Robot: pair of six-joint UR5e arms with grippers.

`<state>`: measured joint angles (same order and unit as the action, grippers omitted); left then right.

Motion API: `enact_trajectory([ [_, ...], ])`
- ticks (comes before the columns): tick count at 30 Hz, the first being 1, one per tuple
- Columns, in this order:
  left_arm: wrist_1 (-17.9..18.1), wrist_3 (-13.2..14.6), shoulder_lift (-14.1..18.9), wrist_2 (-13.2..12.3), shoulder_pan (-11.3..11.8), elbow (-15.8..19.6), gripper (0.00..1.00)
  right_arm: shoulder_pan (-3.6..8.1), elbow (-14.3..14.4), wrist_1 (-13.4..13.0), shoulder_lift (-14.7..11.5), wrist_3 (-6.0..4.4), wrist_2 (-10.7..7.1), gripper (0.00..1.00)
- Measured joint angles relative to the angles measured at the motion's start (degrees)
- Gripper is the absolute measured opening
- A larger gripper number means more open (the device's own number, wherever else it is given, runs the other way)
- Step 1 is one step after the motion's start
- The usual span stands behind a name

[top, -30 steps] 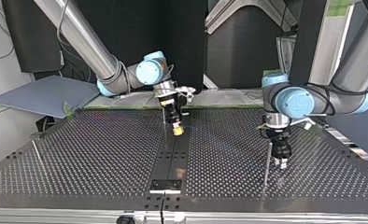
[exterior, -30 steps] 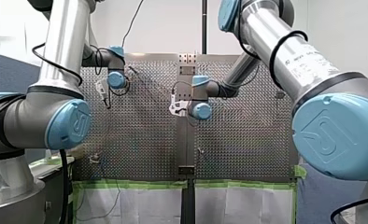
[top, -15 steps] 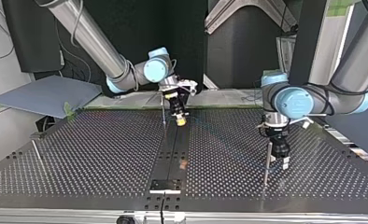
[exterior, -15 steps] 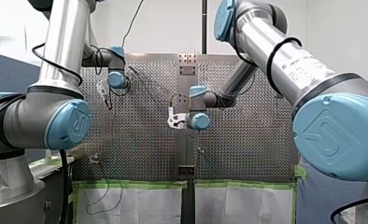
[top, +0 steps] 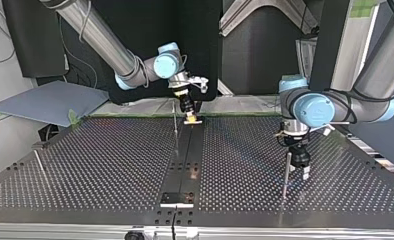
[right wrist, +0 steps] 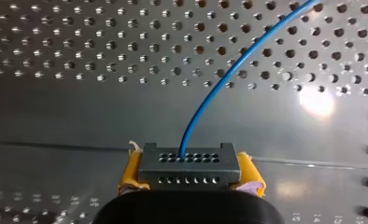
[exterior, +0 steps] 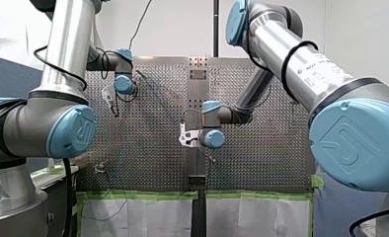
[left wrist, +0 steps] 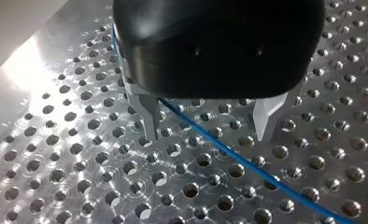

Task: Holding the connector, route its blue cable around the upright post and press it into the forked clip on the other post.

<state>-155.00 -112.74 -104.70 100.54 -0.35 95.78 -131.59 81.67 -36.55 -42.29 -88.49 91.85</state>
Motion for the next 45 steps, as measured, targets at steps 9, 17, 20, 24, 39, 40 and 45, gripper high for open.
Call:
enact_trajectory([
  [9,-0.05,-0.87,0.00,0.12,0.19,0.00,1.00,0.02,3.81,-2.45,2.58,0.30,1.38,0.00],
  [17,0.08,-0.98,0.00,1.96,0.38,0.00,1.00,-0.29,4.04,-3.32,6.55,0.74,3.42,0.00],
  [20,0.15,-0.99,0.02,2.15,0.46,0.00,1.00,-0.14,4.09,-3.58,7.91,0.78,3.82,0.00],
  [24,0.29,-0.99,0.01,2.11,0.48,0.00,1.00,0.11,4.37,-4.23,9.76,0.82,4.32,0.00],
  [39,0.16,-0.99,0.00,1.90,0.19,0.00,1.00,1.56,7.77,-8.11,11.45,0.70,5.14,0.00],
  [40,0.15,-0.99,0.00,1.89,0.18,0.00,1.00,1.84,8.35,-8.66,11.48,0.69,5.19,0.00],
  [45,-0.23,-0.99,0.00,1.85,0.15,0.00,1.00,2.93,10.49,-10.26,11.66,0.74,5.26,0.00],
])
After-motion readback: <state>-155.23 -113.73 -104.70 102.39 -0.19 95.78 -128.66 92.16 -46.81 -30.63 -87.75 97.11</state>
